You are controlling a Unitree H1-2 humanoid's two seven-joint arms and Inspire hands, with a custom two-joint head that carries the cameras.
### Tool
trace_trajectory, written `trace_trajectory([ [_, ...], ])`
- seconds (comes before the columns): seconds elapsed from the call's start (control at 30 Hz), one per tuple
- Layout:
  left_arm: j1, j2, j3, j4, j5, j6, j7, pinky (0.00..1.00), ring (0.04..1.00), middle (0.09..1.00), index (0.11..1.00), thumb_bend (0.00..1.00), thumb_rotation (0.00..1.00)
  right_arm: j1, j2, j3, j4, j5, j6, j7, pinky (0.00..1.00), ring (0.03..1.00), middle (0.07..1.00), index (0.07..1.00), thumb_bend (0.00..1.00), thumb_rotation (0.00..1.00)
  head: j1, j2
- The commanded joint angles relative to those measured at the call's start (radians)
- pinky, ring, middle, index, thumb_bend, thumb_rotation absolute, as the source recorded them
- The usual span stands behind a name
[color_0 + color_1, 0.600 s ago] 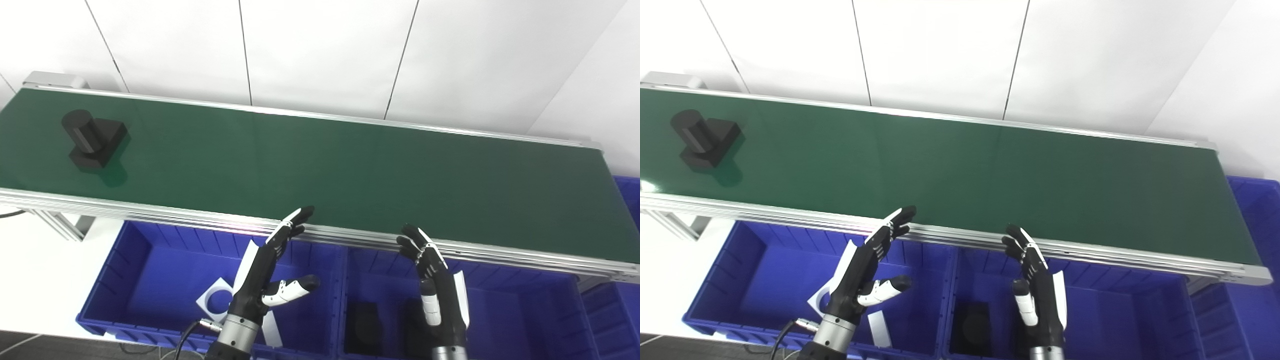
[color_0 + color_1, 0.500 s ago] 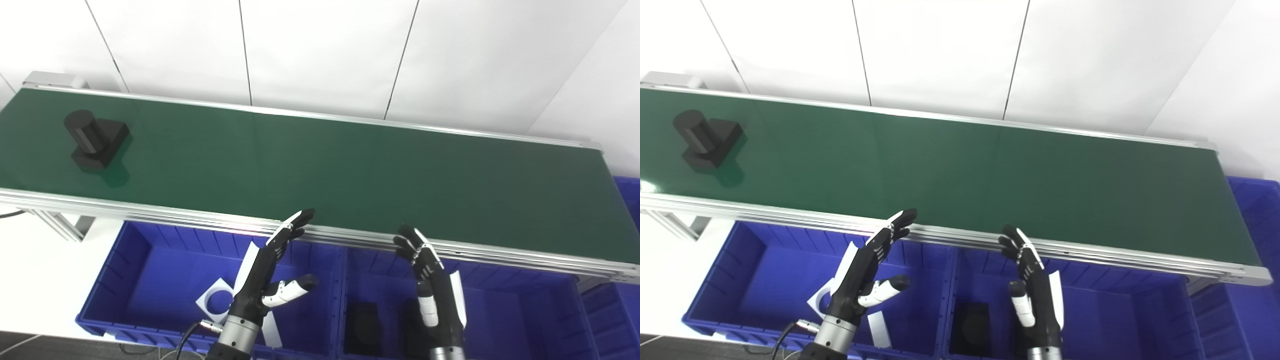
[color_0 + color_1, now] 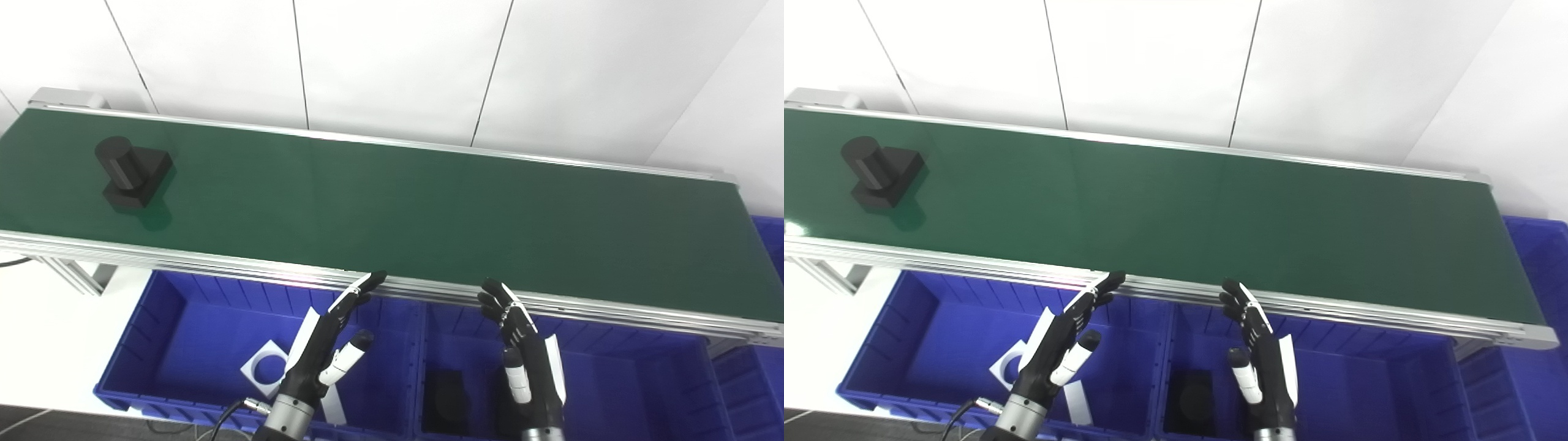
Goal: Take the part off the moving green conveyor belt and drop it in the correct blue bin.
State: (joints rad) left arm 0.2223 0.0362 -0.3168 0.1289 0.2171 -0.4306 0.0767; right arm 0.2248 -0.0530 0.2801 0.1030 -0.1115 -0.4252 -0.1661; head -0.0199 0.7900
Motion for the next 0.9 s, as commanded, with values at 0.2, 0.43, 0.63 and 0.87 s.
trace_trajectory([
  [0.2, -0.024, 0.020, -0.021, 0.010, -0.029, -0.039, 0.012, 0.92, 0.929, 0.918, 0.881, 0.65, 1.00, -0.022, 0.017, 0.012, -0.003, 0.003, -0.045, -0.011, 0.82, 0.852, 0.880, 0.853, 0.85, 0.98, -0.028, -0.001],
  [0.43, -0.021, 0.026, -0.021, -0.003, -0.044, -0.039, 0.003, 0.93, 0.930, 0.917, 0.876, 0.59, 1.00, -0.024, 0.021, 0.016, 0.000, -0.002, -0.045, -0.020, 0.82, 0.845, 0.875, 0.848, 0.86, 0.97, -0.043, -0.002],
  [0.63, -0.013, 0.046, -0.013, -0.018, -0.058, -0.038, -0.014, 0.95, 0.948, 0.931, 0.899, 0.63, 1.00, -0.021, 0.037, 0.030, 0.001, -0.005, -0.045, -0.029, 0.82, 0.847, 0.875, 0.850, 0.86, 0.97, -0.164, -0.007],
  [0.87, -0.006, 0.071, 0.011, -0.046, -0.168, -0.039, -0.087, 0.95, 0.955, 0.944, 0.910, 0.69, 0.99, -0.032, 0.062, 0.060, 0.023, -0.046, -0.045, -0.072, 0.82, 0.847, 0.877, 0.847, 0.86, 0.96, -0.258, -0.012],
])
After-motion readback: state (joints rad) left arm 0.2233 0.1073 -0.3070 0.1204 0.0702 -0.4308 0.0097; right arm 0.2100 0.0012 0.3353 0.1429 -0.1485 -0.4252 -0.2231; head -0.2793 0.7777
